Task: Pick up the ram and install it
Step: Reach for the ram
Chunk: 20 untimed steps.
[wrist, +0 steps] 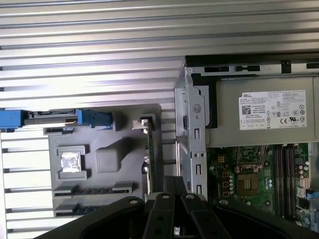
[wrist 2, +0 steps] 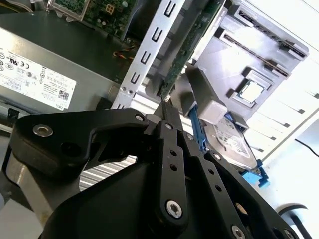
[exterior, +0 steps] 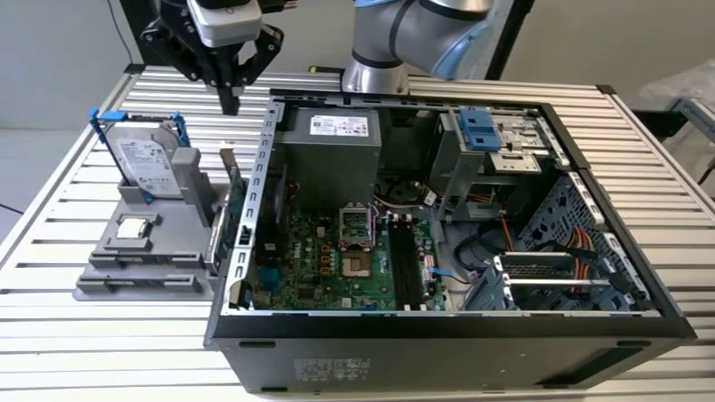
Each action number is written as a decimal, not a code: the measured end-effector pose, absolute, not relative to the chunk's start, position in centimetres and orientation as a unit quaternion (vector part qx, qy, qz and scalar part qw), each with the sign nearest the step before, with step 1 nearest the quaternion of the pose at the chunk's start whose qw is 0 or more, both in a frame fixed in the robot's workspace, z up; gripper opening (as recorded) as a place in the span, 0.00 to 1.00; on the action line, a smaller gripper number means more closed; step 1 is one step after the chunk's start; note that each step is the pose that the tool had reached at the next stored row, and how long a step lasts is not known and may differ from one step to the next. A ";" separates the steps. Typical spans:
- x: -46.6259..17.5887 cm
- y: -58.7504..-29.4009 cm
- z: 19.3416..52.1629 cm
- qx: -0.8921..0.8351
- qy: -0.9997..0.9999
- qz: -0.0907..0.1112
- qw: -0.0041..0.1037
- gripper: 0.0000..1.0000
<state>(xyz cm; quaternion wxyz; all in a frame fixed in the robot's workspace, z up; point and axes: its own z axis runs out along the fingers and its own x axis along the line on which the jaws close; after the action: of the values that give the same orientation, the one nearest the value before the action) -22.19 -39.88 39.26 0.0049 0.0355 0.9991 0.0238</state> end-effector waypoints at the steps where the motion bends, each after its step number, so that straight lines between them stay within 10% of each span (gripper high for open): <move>1: -22.4 -39.9 39.3 0.035 0.999 0.024 0.005 0.00; 20: -26.6 -39.9 39.3 0.035 0.999 0.024 0.005 0.00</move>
<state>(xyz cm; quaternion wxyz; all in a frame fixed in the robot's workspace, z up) -26.60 -39.88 39.26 0.0049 0.0352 0.9991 0.0238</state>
